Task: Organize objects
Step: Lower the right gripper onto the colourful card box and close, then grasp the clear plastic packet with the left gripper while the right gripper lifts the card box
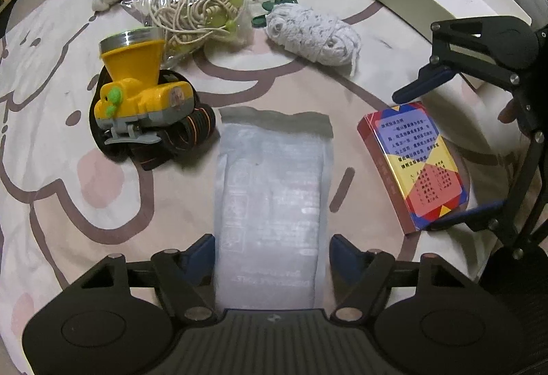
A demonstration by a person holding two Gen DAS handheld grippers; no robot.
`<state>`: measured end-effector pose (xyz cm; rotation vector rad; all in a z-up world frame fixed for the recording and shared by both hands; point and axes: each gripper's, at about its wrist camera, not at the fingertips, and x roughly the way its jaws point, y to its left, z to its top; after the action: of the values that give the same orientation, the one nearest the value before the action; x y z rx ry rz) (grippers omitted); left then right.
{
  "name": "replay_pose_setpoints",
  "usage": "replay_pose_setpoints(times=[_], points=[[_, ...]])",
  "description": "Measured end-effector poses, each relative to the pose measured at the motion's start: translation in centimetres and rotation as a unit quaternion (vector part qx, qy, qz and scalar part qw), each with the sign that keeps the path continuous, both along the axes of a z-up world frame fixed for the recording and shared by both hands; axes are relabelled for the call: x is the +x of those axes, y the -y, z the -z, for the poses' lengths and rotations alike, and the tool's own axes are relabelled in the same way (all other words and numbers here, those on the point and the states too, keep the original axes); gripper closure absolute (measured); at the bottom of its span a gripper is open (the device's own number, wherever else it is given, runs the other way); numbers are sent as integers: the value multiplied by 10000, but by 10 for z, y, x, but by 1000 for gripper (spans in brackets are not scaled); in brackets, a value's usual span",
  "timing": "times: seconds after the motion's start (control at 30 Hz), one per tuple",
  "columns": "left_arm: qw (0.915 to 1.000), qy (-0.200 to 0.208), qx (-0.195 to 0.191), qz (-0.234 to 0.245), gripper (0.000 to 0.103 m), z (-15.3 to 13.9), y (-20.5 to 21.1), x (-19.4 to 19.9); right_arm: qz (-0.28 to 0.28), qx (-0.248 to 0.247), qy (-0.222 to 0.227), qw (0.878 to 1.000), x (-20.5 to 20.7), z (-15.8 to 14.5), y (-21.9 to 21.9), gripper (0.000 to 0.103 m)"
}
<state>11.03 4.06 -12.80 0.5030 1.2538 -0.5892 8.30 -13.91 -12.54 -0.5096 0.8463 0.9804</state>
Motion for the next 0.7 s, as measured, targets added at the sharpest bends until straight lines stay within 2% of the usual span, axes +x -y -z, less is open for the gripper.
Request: replay_pose_setpoints(times=[0.13,0.23,0.3,0.4,0.47,0.57,0.7], points=[[10000,9,51,-60,30,0,2,1,190,-77,-96,9997,5,0,-2,11],[9999,19,110,-119,30,1,4,2,687,-224,-164,9973,11,-1,-3,11],[9996,7,134,-243,30,3,5,5,1414,-350,-346,9887,23,-3,1,11],[9979,-53,167,-617,29,8,7,14,2408,-291,-834,9666,42,-4,15,11],[9968,-56,183,-782,29,10,10,19,2527,-185,-922,9629,44,-4,18,11],[9960,-3,222,-864,30,10,16,22,2470,-296,-869,9646,43,2,14,11],[9970,54,252,-732,42,8,21,19,2469,-279,-955,9639,46,8,14,11]])
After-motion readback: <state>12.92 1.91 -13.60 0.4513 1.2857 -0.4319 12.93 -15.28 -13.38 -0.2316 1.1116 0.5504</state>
